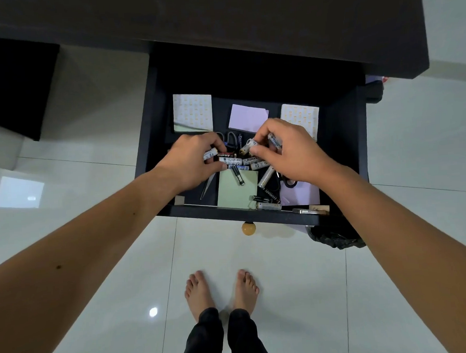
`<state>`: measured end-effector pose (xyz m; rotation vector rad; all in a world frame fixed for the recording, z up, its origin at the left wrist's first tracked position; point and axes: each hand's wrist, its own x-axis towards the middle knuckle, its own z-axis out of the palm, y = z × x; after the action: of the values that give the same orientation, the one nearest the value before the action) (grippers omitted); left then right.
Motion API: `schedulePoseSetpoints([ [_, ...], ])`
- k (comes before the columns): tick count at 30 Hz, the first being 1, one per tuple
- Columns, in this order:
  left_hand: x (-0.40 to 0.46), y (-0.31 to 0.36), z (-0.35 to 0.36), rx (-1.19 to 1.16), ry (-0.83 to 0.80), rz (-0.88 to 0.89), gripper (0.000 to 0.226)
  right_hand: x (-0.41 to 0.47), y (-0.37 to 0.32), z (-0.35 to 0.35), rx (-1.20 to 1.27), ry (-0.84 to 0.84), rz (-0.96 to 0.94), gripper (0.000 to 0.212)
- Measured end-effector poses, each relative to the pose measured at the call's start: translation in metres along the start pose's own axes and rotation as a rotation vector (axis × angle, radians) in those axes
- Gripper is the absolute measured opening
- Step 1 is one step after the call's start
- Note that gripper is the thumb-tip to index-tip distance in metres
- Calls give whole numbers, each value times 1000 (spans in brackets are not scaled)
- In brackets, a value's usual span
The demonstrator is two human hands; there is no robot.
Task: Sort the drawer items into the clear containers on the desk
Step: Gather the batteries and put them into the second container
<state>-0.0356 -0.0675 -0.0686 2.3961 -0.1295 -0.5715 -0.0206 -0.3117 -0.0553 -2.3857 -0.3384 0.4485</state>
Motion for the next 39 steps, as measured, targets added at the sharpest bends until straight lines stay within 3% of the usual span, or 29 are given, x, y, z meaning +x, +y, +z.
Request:
schedulePoseSetpoints([
  [5,0,-1,1,53,18,32,9,-9,1,-8,93,-61,67,20],
  [8,1,1,2,103,-13,40,15,-14,1,-5,130,-81,68,28],
  [13,-1,5,-1,163,-50,58,14,-15,-1,-7,265,-71,144,16],
  [21,0,3,1,262,-67,119,15,-9,2,-5,210,-29,62,10],
  [30,-2,2,-5,5,-5,64,9,12,8,6,-71,-34,-17,36],
  [36,-6,3,-5,-85,-32,126,26,13,10,3,-38,19,-31,13],
  [39,-5,1,-5,-107,9,135,29,11,14,0,-26,-5,-54,16],
])
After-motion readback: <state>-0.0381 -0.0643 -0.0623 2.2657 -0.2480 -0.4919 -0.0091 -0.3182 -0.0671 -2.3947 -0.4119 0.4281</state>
